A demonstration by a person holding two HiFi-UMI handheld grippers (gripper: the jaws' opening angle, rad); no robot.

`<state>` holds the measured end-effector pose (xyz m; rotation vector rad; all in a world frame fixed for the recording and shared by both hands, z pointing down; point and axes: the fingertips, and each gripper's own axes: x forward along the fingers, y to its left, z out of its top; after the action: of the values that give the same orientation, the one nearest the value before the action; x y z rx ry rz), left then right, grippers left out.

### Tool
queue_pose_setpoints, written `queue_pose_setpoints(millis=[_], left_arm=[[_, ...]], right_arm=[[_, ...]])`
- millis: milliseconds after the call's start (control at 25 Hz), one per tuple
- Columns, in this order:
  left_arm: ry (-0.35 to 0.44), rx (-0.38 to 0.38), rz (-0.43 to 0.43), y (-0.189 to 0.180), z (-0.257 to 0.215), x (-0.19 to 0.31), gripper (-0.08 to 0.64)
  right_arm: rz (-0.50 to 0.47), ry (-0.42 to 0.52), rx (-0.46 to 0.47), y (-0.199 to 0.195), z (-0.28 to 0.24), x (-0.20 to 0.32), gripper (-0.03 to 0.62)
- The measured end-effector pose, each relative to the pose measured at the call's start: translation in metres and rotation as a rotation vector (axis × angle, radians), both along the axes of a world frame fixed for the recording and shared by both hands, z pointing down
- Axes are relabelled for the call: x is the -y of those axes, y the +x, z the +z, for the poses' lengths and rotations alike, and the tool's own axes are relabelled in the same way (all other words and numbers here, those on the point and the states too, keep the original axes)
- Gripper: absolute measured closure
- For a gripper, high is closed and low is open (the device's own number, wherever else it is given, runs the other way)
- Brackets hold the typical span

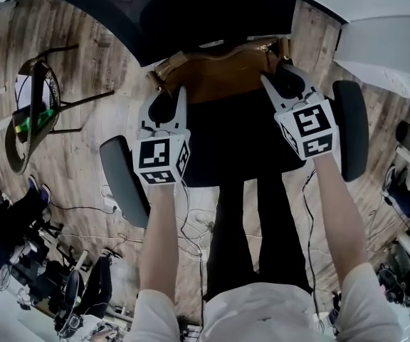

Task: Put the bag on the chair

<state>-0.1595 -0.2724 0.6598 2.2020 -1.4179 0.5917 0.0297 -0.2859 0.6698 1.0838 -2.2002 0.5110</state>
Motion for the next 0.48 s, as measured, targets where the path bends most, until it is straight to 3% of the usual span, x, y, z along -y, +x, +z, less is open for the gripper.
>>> queue_pose_setpoints(millis=[480], left_arm=[[-0.015,0.065,0.04,-0.001,0.037,0.019,0.469]], right_arm=[[-0.02,-0.022,-0.047,-0.002,0.033,0.021,0.472]])
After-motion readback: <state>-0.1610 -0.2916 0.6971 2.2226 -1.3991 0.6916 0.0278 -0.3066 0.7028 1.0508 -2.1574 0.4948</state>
